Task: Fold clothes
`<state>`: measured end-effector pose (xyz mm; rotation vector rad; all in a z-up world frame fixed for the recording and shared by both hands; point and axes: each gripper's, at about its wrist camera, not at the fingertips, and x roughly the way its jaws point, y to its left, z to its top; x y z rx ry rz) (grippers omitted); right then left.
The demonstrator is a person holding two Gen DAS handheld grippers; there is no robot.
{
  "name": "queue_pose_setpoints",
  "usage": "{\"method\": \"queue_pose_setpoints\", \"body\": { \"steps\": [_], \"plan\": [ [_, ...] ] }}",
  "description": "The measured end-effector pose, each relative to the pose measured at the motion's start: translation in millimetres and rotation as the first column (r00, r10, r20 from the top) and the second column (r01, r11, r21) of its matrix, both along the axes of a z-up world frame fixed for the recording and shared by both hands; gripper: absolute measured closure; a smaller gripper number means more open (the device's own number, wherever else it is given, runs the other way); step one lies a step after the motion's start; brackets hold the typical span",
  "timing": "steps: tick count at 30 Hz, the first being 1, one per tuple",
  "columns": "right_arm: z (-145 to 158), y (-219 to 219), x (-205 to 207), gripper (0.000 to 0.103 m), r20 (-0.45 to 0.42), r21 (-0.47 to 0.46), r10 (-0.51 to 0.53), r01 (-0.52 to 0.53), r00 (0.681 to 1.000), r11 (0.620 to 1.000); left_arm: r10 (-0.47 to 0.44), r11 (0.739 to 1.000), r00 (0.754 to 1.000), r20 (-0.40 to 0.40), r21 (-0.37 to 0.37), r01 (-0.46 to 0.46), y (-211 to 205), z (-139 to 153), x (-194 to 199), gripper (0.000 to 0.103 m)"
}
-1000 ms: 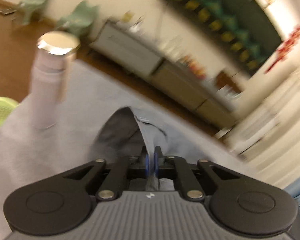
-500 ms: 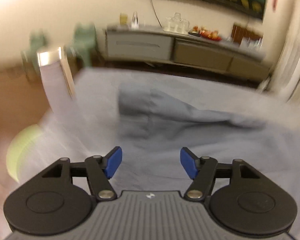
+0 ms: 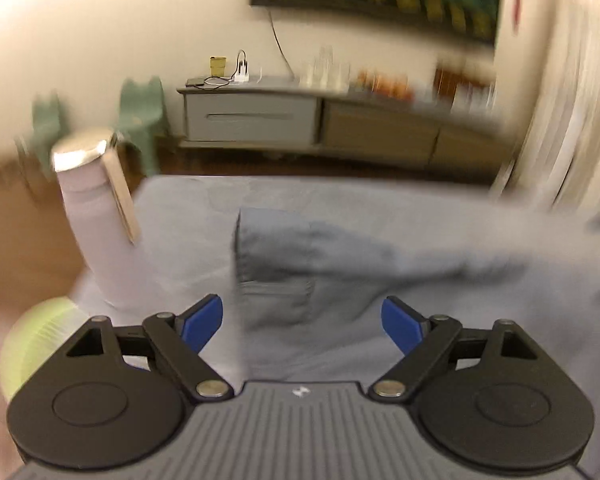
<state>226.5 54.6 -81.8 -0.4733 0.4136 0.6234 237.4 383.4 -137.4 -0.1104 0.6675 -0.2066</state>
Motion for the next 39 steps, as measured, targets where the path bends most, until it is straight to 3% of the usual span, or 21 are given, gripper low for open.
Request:
{"method": "queue_pose_setpoints", "body": {
  "steps": [2,5,6,8,9,13,16,18,22,26,29,30,31,32,33,35,36,39],
  "plan": [
    [-12.9,77.6,30.1,0.015,-0.004,-0.070,0.144,-0.144,0.990,0.987,0.017,0.987,1.000,0.025,-0.159,-0.012,18.7,-0.1,-3.0,0.013],
    [-45.7,164.1,75.6,0.018,-0.027,-0.186,0.235,-0.236,0.972,0.954,0.051,0.946,0.997,0.051,-0.323,-0.032,40.1,-4.2,0.2,0.008],
    [-57.9,185.6,91.3,0.027,-0.048,-0.216,0.242,-0.247,0.969,0.945,0.060,0.932,0.997,0.046,-0.360,-0.040,45.7,-5.6,2.6,0.008],
    [-79.6,213.7,119.8,0.073,-0.151,-0.265,0.223,-0.257,0.963,0.929,0.053,0.920,0.998,0.045,-0.392,-0.031,54.2,-6.8,6.8,0.008],
    [-86.1,220.3,126.3,0.101,-0.177,-0.286,0.215,-0.259,0.960,0.923,0.065,0.915,0.997,0.050,-0.402,-0.039,57.8,-8.2,6.5,0.007],
    [-70.8,205.5,76.3,0.102,-0.109,-0.271,0.322,-0.339,0.941,0.901,-0.059,0.934,0.995,0.081,-0.346,0.083,50.3,-23.3,-0.5,0.003],
    [-60.3,190.7,43.3,0.102,-0.097,-0.239,0.362,-0.375,0.927,0.896,-0.200,0.954,0.970,0.138,-0.198,0.225,24.5,-27.6,-15.2,0.003],
    [-59.6,183.7,32.3,0.102,-0.117,-0.221,0.386,-0.403,0.915,0.888,-0.220,0.964,0.963,0.153,-0.117,0.238,11.6,-27.0,-17.6,0.003],
    [-64.3,182.6,25.2,0.101,-0.147,-0.241,0.424,-0.449,0.893,0.861,-0.208,0.974,0.958,0.200,-0.044,0.221,7.6,-21.4,-21.6,0.003],
    [-57.8,180.3,22.7,0.101,-0.163,-0.243,0.464,-0.491,0.871,0.837,-0.307,0.949,0.929,0.205,-0.001,0.314,5.5,-22.0,-14.5,0.003],
    [-43.4,173.1,31.6,0.102,-0.165,-0.218,0.474,-0.501,0.865,0.838,-0.404,0.911,0.903,0.147,-0.020,0.411,10.6,-30.8,-0.1,0.006],
    [-37.9,170.3,36.7,0.102,-0.165,-0.205,0.471,-0.497,0.867,0.843,-0.436,0.896,0.891,0.127,-0.028,0.443,12.3,-33.8,4.7,0.012],
    [-32.3,167.5,41.8,0.102,-0.165,-0.192,0.468,-0.494,0.868,0.848,-0.467,0.880,0.878,0.108,-0.036,0.473,14.1,-36.8,9.6,0.039],
    [-27.7,165.0,47.1,0.102,-0.162,-0.182,0.460,-0.484,0.873,0.856,-0.477,0.875,0.875,0.083,-0.046,0.482,15.1,-40.7,12.4,0.082],
    [-24.9,163.0,53.5,0.102,-0.166,-0.170,0.449,-0.474,0.878,0.864,-0.486,0.871,0.872,0.057,-0.056,0.489,16.0,-44.7,15.1,0.101],
    [-20.8,159.3,67.4,0.100,-0.185,-0.143,0.427,-0.454,0.885,0.879,-0.476,0.875,0.877,0.067,-0.064,0.480,17.2,-49.0,11.2,0.101],
    [-18.9,156.6,72.8,0.092,-0.206,-0.124,0.424,-0.454,0.882,0.883,-0.487,0.868,0.870,0.079,-0.067,0.492,16.6,-49.1,4.8,0.101],
    [-9.9,153.2,97.3,0.052,-0.332,0.020,0.468,-0.490,0.819,0.872,-0.498,0.858,0.860,0.112,-0.080,0.508,18.1,-46.2,-7.4,0.102]
  ]
}}
